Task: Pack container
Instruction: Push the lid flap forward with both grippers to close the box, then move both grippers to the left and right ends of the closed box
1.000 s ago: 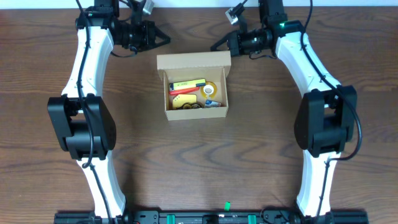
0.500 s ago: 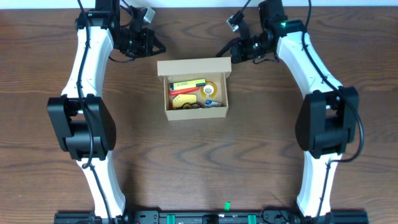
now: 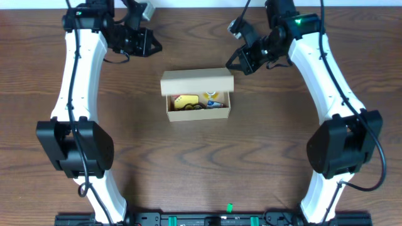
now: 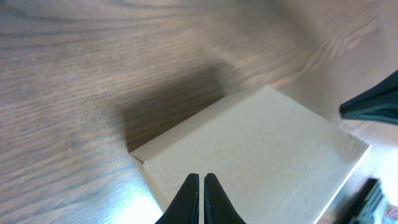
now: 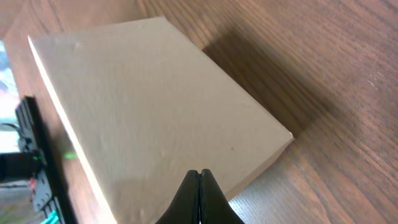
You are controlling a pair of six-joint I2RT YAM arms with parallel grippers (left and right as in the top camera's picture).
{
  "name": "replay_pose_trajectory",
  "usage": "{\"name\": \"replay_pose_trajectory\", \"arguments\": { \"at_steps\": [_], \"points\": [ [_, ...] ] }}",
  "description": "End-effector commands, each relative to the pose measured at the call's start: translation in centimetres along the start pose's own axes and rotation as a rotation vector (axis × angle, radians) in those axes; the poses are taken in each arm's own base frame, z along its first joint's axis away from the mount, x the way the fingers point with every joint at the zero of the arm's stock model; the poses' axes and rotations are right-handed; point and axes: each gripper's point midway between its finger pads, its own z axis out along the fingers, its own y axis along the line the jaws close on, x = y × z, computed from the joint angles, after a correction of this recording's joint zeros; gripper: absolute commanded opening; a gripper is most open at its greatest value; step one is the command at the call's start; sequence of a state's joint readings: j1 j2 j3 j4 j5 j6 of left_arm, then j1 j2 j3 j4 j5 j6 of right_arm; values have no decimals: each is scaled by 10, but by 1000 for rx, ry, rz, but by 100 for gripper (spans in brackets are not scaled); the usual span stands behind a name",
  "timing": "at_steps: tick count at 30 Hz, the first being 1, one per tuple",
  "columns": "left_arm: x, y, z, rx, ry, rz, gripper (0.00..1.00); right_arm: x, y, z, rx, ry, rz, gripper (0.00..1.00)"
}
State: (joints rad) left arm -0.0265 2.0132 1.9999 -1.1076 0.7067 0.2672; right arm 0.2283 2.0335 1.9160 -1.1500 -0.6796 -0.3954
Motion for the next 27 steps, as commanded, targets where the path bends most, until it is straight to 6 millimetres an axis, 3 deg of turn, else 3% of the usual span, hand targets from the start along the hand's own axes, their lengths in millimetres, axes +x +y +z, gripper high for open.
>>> {"name": "replay_pose_trajectory", "arguments": {
  "at_steps": [1, 5, 9, 14, 17, 23, 27],
  "points": [
    [4, 1, 4, -76, 37, 65, 6, 9, -7, 4, 78, 61, -62, 1],
    [5, -3, 9, -85, 50, 72, 6, 4, -18, -1, 148, 50, -86, 1],
    [12, -9, 11, -77, 81, 32, 6, -22, -23, -18, 199, -55, -146, 1],
    [39, -13, 14, -128, 196, -62, 6, -56, -28, -51, 278, -204, -231, 1],
    [60, -28, 16, -116, 284, -82, 6, -68, -29, -66, 310, -261, -263, 1],
    [101, -37, 15, -273, 491, -29, 6, -76, -18, -85, 321, -310, -271, 1],
    [116, -34, 8, -335, 565, -18, 6, -71, -7, -95, 306, -314, -208, 1]
  ]
}}
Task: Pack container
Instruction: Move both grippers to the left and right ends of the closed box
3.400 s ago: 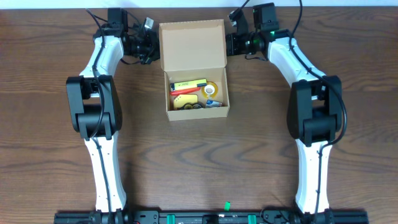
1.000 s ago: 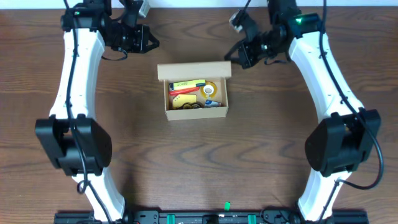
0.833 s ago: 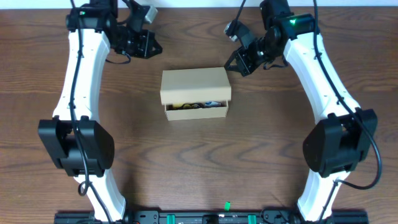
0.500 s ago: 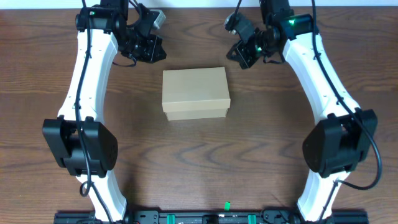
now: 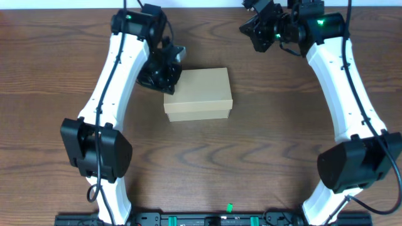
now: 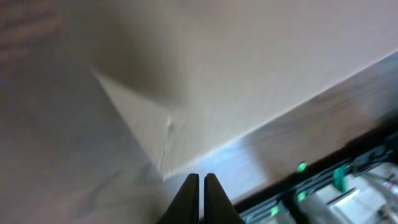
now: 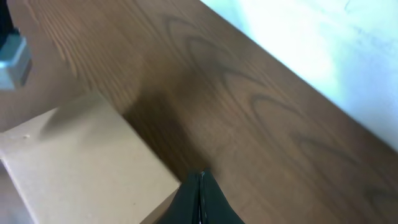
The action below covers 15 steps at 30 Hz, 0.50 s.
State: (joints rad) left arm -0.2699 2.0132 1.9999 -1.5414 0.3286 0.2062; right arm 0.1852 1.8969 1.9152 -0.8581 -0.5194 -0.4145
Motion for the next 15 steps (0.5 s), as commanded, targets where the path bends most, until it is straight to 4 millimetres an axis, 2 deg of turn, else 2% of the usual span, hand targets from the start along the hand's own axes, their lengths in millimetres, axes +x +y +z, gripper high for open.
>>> {"name": "replay_pose_trajectory", "arguments": {
  "at_steps": [1, 5, 7, 12, 15],
  "points": [
    [5, 16, -3, -95, 19, -6, 6, -12, 12, -24, -7, -35, 36, 1],
    [4, 19, 5, -98, 25, 5, 6, -15, 36, -40, -92, -49, 73, 1],
    [4, 20, 11, -97, 31, 4, 6, -17, 42, -47, -100, -53, 90, 1],
    [-4, 25, 28, -87, 13, 6, 6, -26, 44, -57, -85, -84, 77, 1],
    [-1, 27, 38, -84, 30, 2, 6, -34, 41, -58, -75, -115, 98, 1]
  ]
}}
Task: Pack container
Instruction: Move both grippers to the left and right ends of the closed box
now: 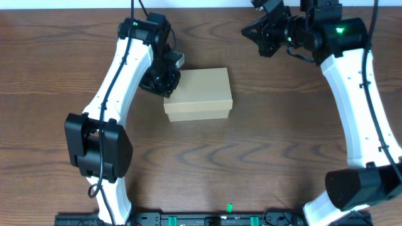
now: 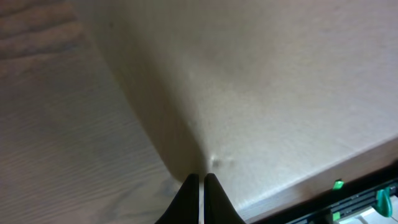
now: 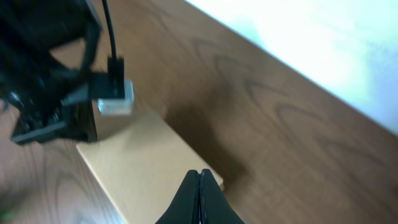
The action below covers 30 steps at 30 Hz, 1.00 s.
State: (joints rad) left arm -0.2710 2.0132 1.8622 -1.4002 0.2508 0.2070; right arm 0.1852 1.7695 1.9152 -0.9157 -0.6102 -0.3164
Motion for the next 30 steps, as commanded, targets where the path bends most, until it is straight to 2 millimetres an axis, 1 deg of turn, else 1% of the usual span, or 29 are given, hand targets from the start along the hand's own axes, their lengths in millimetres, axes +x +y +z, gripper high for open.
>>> {"name": "replay_pose_trajectory", "arguments": {
  "at_steps": [1, 7, 9, 12, 15, 17, 20, 23, 25, 28, 30],
  "points": [
    [5, 3, 10, 0, 25, -1, 6, -9, 4, -6, -10, -32, 40, 1],
    [13, 2, 21, 17, 57, -9, 6, -3, 0, -6, 21, -6, 73, 1],
    [15, 2, 26, 20, 66, -14, 6, 2, 2, -5, 14, 13, 88, 1],
    [15, -2, 27, 49, 66, -25, 6, 19, 10, 0, 16, 89, 115, 1],
    [11, -8, 17, 79, 14, -19, 6, 43, 17, 8, 51, 208, 131, 1],
    [8, -10, 3, 88, -44, -15, 6, 57, 27, 15, 36, 277, 103, 1],
    [9, -11, -26, 80, -136, -9, 6, 74, 42, 31, -5, 338, 87, 1],
    [14, -12, -56, 64, -232, -1, 6, 97, 46, 44, -20, 398, 99, 1],
    [20, -14, -83, 47, -321, 9, 6, 122, 48, 55, -40, 446, 124, 1],
    [30, -18, -108, 30, -401, 25, 6, 154, 58, 63, -95, 507, 168, 1],
    [35, -19, -118, 16, -427, 29, 6, 173, 65, 70, -127, 536, 187, 1]
  ]
}}
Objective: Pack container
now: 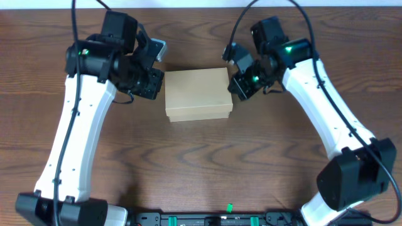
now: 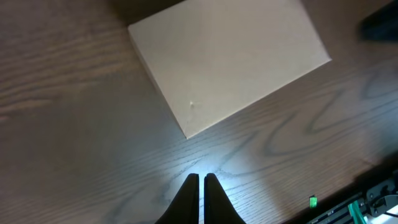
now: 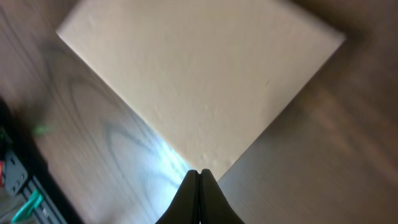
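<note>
The tan cardboard box (image 1: 198,94) lies in the middle of the table with its lid down, so what it holds is hidden. My left gripper (image 1: 154,84) hangs just off the box's left side, shut and empty. In the left wrist view the box (image 2: 230,62) lies ahead of the shut gripper (image 2: 200,182), which hovers over bare wood. My right gripper (image 1: 238,88) is at the box's right side, shut and empty. In the right wrist view its tips (image 3: 199,175) are close to a corner of the box (image 3: 199,74).
The brown wooden table (image 1: 201,163) spreads around the box on all sides. A black rail with green lights (image 1: 229,216) runs along the front edge. Both white arms reach in from the front corners.
My left gripper was pressed at the lid's back left corner and is now off the box, to its left. The right gripper was at the back right and is now beside the box's right end.
First the box stood with its lid up and small items showing inside, both shut grippers behind it. Then the lid was down, with my left gripper at its back left corner and the right arm drawn back. Now both shut grippers flank the closed box.
</note>
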You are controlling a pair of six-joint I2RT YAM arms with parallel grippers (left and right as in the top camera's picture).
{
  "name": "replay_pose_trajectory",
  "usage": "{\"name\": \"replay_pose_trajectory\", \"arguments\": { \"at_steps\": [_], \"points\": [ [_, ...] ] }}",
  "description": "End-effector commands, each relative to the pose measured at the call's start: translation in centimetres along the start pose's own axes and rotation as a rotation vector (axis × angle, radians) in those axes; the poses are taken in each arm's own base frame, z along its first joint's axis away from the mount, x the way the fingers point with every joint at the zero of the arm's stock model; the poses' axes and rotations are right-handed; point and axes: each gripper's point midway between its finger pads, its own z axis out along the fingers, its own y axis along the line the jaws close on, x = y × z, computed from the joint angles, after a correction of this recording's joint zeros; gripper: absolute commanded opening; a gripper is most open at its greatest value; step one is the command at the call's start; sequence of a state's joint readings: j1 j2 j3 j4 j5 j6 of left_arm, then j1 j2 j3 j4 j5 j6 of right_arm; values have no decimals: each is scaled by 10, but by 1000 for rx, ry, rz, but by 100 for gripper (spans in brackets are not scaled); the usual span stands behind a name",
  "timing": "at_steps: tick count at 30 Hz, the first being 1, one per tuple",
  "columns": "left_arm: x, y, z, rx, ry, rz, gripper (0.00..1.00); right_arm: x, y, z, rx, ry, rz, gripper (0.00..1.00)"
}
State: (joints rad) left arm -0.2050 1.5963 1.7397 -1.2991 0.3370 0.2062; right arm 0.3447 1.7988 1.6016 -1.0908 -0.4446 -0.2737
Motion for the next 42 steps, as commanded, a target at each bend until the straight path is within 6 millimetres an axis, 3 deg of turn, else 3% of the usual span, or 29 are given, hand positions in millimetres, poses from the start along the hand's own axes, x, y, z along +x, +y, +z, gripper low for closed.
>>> {"name": "replay_pose_trajectory", "arguments": {
  "at_steps": [1, 6, 9, 14, 18, 21, 23, 30, 42],
  "points": [
    [0, -1, -9, -4, -21, 1, 6, 14, 10, 20, -59, 35, -7, 1],
    [4, -1, -6, -1, -4, -7, 6, 39, 19, 51, -81, 95, -36, 1],
    [5, -2, -6, 0, -2, -8, 6, 45, 19, 58, -72, 106, -43, 1],
    [4, -2, -5, 0, -3, -7, 6, 38, 20, 56, -77, 86, -48, 1],
    [3, 0, 1, 1, -5, -6, 6, 21, 31, 38, -108, 16, -73, 1],
    [4, -1, 15, 31, -6, -15, 6, 9, 30, 25, -72, -35, -101, 1],
    [9, -5, 35, 85, 2, -21, 6, 4, 27, 21, -46, -57, -114, 1],
    [27, -1, 80, 131, 36, -95, 6, 16, 8, 34, 36, -4, -99, 1],
    [38, 3, 103, 139, 45, -132, 6, 26, -5, 54, 53, 46, -91, 1]
  ]
}}
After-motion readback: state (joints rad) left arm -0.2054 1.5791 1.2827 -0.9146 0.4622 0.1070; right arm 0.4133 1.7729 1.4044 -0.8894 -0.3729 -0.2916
